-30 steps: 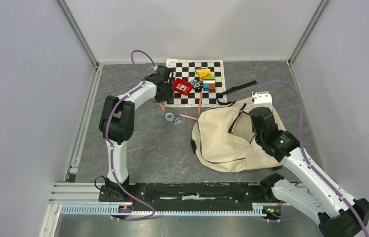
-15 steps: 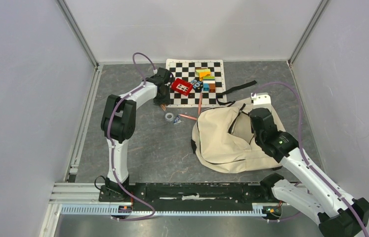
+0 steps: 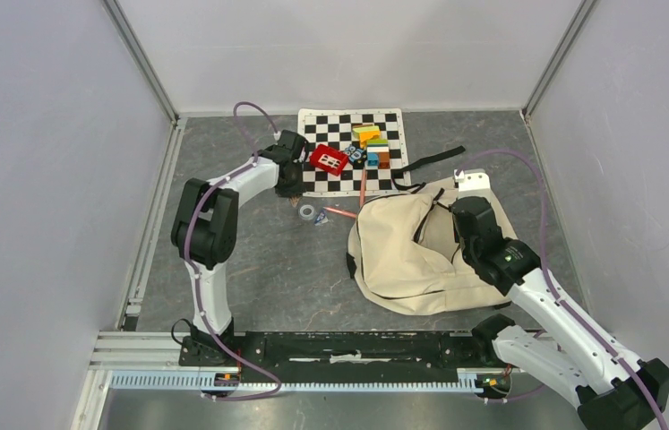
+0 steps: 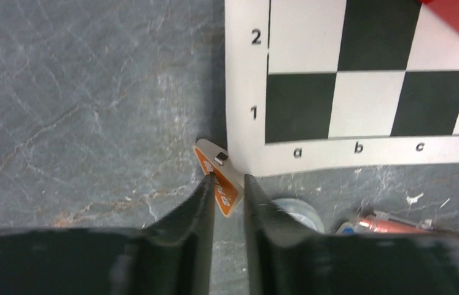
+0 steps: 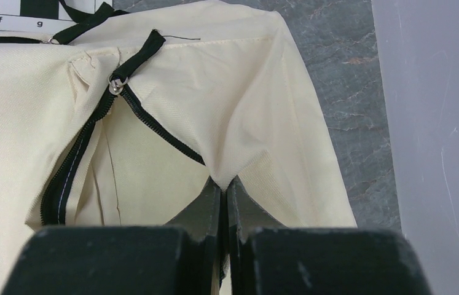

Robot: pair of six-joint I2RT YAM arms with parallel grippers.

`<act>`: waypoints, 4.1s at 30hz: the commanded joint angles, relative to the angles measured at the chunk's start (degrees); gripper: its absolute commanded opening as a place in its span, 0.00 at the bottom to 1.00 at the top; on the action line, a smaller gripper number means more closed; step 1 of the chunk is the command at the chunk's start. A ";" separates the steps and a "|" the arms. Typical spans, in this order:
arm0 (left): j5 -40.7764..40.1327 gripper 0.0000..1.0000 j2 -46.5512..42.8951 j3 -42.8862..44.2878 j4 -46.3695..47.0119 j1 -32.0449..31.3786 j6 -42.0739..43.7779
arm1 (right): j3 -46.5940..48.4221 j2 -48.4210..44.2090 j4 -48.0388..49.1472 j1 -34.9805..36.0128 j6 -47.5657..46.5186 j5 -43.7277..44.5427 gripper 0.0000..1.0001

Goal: Pack the student bag
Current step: Pick up the stationery from the center of the board, then place the stationery in the student bag.

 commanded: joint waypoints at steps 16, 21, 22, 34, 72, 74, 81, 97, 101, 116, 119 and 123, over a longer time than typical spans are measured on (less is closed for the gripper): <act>-0.62 0.04 -9.35 -8.20 1.29 0.30 0.07 | -0.45 -0.89 3.11 -0.20 0.73 -1.88 0.00; 1.65 0.02 -13.78 -11.29 3.14 0.30 -1.81 | -0.27 -1.16 3.05 -0.20 0.59 -2.17 0.00; 3.19 0.02 -15.36 -12.00 3.42 0.22 -2.27 | -0.20 -1.28 3.08 -0.20 0.57 -2.23 0.00; 18.90 0.02 -38.53 -24.86 20.71 -17.98 -26.41 | 2.68 -2.56 3.32 -0.21 -0.22 -6.23 0.00; 4.66 0.59 -3.40 -1.45 30.96 -42.15 -29.19 | 5.02 -2.41 2.66 -0.20 0.57 -9.01 0.00; 3.32 0.63 -5.59 -4.15 33.94 -42.39 -27.59 | 5.09 -2.27 2.65 -0.20 0.47 -8.86 0.00; -3.78 0.75 -16.00 -12.12 37.75 -42.50 -20.76 | 5.62 -2.18 2.26 -0.20 -0.17 -7.77 0.00; -7.69 1.00 -36.84 -22.22 2.82 -23.48 -5.65 | 6.30 -1.61 1.60 -0.23 -0.79 -7.10 0.00; -1.45 1.00 -32.81 -19.45 -2.67 -14.63 0.85 | 7.07 -1.28 1.61 -0.23 -1.06 -7.47 0.00; 4.99 0.73 -13.61 -10.23 -1.38 -4.09 6.65 | 6.50 -1.10 1.32 -0.20 -0.78 -7.91 0.00; 4.37 0.65 -10.54 -8.66 -1.91 -3.62 7.07 | 6.42 -1.28 1.21 -0.23 -0.64 -8.00 0.00; 4.56 0.64 -8.96 -8.67 -0.96 -3.31 7.02 | 5.72 -1.49 1.04 -0.20 -0.68 -7.93 0.00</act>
